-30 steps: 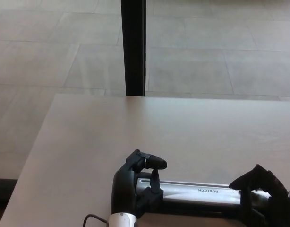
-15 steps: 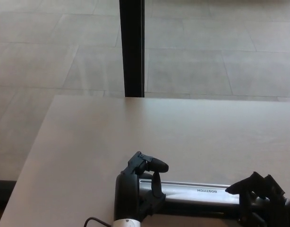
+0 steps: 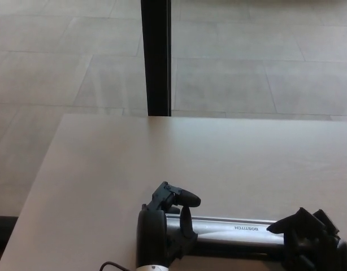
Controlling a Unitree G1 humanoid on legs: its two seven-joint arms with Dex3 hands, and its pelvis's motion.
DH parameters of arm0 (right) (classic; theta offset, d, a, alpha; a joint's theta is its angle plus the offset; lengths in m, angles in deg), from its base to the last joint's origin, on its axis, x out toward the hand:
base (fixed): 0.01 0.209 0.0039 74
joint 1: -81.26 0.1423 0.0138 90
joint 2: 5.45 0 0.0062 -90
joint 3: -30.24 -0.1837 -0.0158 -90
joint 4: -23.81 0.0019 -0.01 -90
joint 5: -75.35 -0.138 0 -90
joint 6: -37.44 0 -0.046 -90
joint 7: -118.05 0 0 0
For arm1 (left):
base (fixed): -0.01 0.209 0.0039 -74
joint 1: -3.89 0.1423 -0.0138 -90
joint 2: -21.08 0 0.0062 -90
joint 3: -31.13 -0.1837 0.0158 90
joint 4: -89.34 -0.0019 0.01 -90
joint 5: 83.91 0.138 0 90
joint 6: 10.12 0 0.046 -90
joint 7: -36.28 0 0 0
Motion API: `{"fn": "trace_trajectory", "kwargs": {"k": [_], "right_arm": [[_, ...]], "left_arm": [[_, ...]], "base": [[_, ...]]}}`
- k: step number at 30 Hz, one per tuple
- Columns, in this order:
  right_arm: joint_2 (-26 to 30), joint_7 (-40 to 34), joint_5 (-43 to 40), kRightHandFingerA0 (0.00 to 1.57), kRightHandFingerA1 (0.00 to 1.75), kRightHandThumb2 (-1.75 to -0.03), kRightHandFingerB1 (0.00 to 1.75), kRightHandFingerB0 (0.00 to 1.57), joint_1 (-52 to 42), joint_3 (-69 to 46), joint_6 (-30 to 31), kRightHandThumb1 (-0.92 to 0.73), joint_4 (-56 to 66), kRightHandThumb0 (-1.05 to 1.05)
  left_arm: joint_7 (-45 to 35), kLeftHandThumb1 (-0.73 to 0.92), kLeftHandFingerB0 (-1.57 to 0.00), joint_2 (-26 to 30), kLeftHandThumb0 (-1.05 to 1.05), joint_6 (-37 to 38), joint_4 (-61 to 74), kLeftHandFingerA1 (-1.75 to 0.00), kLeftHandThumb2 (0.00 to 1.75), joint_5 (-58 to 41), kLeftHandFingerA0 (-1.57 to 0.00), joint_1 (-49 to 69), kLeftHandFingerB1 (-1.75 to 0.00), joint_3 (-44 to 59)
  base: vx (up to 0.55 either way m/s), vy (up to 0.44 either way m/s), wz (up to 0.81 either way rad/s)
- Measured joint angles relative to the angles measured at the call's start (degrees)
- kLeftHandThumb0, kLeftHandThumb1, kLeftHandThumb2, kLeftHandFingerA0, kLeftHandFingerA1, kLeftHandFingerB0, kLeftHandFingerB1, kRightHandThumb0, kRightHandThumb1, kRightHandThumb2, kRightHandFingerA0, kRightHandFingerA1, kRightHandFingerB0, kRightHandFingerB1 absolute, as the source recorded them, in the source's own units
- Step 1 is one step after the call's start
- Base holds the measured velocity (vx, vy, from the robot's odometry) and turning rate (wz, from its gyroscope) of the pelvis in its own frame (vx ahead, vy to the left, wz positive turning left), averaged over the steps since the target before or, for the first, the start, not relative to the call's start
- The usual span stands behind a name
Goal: A hole pucnch is kept on the middle on the desk infront of the robot and the robot uses both its hands as fists to press on it and use it
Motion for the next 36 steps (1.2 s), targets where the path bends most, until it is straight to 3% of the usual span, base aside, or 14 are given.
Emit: {"fn": "trace_trajectory", "kwargs": {"k": [8, 10, 11, 18, 20, 21, 22, 26, 27, 29, 33, 34, 35, 36], "right_arm": [[-0.1, -1.5, 1.4, 0.88, 1.75, -1.17, 1.66, 0.67, 0.8, 0.3, -0.5, -0.50, -1.7, -0.08], [-0.2, -1.9, 1.8, 1.17, 1.38, -1.18, 1.21, 0.97, 1.3, 0.5, -0.6, -0.49, -2.2, -0.14], [-0.2, -1.9, 1.9, 0.88, 1.75, -1.17, 1.45, 0.73, 1.5, 0.5, -0.6, -0.56, -2.4, -0.05], [0.6, -2.7, 2.6, 0.88, 1.44, -0.68, 0.94, 0.84, 2.5, 1.9, -0.5, -0.62, -3.4, -0.15], [1.1, -3.1, 2.8, 0.85, 1.15, -0.62, 0.74, 0.76, 2.7, 2.6, -0.5, -0.76, -3.6, -0.33], [1.3, -3.2, 2.8, 0.78, 0.85, -1.10, 0.73, 0.65, 2.8, 2.9, -0.5, -0.68, -3.8, -0.39], [1.4, -3.2, 2.8, 0.90, 0.66, -0.64, 0.54, 0.74, 2.8, 3.0, -0.6, -0.76, -3.9, -0.35], [1.6, -3.5, 3.0, 0.90, 0.79, -0.60, 0.55, 0.70, 2.4, 4.2, -0.6, -0.70, -4.8, -0.31], [1.7, -3.6, 3.1, 0.77, 0.86, -1.07, 0.72, 0.62, 2.4, 4.3, -0.6, -0.65, -4.9, -0.37], [1.9, -3.8, 3.2, 0.74, 0.96, -0.65, 0.75, 0.65, 2.5, 4.6, -0.6, -0.88, -5.2, -0.41], [1.9, -3.8, 3.0, 0.84, 0.87, -0.66, 0.71, 0.67, 2.4, 4.4, -0.7, -0.85, -5.2, -0.29], [1.9, -3.8, 2.9, 0.71, 0.93, -1.14, 0.79, 0.63, 2.2, 4.3, -0.9, -0.72, -5.2, -0.39], [1.9, -3.8, 3.0, 0.71, 0.93, -1.14, 0.79, 0.63, 2.2, 4.4, -0.9, -0.72, -5.2, -0.39], [1.9, -3.8, 2.8, 0.76, 0.92, -0.70, 0.71, 0.68, 2.2, 4.2, -1.0, -0.92, -5.2, -0.40]], "left_arm": [[0.9, 0.79, -0.52, 0.0, -0.32, 1.6, -0.8, -1.75, 0.91, 0.8, -0.89, 0.2, -1.74, 0.5], [1.0, 0.79, -0.53, 0.0, -0.32, 2.0, -1.0, -1.75, 0.89, 1.0, -0.88, 0.3, -1.74, 0.9], [1.1, 0.78, -0.51, 0.0, -0.33, 2.2, -1.1, -1.75, 0.90, 1.1, -0.88, 0.3, -1.75, 1.0], [1.9, 0.76, -0.53, 0.0, -0.34, 3.0, -1.5, -1.75, 0.92, 1.3, -0.89, 0.5, -1.74, 1.6], [2.0, 0.77, -0.56, 0.0, -0.33, 3.1, -1.8, -1.75, 0.90, 1.3, -0.90, 0.5, -1.73, 1.6], [2.2, 0.77, -0.55, 0.0, -0.34, 3.2, -1.9, -1.75, 0.90, 1.4, -0.88, 0.5, -1.74, 1.6], [2.3, 0.78, -0.56, 0.0, -0.36, 3.3, -2.0, -1.75, 0.90, 1.5, -0.88, 0.5, -1.75, 1.6], [2.8, 0.77, -0.57, 0.0, -0.36, 3.4, -2.3, -1.75, 0.94, 1.9, -0.88, 0.5, -1.75, 1.5], [2.9, 0.79, -0.56, 0.0, -0.35, 3.4, -2.3, -1.75, 0.91, 1.9, -0.88, 0.5, -1.72, 1.5], [3.1, 0.80, -0.57, 0.0, -0.36, 3.4, -2.5, -1.75, 0.91, 2.1, -0.87, 0.5, -1.72, 1.5], [3.4, 0.78, -0.55, 0.1, -0.35, 3.5, -2.5, -1.75, 0.90, 2.2, -0.87, 0.5, -1.74, 1.3], [3.5, 0.80, -0.56, 0.0, -0.36, 3.5, -2.5, -1.75, 0.88, 2.3, -0.86, 0.5, -1.73, 1.3], [3.6, 0.80, -0.56, 0.1, -0.36, 3.6, -2.6, -1.75, 0.88, 2.4, -0.86, 0.5, -1.73, 1.3], [3.7, 0.80, -0.56, 0.1, -0.36, 3.6, -2.6, -1.75, 0.88, 2.4, -0.87, 0.5, -1.73, 1.3]], "base": [[0.00, 0.000, 0.00], [0.00, 0.000, 0.00], [0.00, 0.000, 0.00], [0.00, 0.000, 0.00], [0.00, 0.000, 0.00], [0.00, 0.000, 0.00], [0.00, 0.000, 0.00], [0.00, 0.000, 0.00], [0.00, 0.000, 0.00], [0.00, 0.000, 0.00], [0.00, 0.000, 0.00], [0.00, 0.000, 0.00], [0.00, 0.000, 0.00], [0.00, 0.000, 0.00]]}}
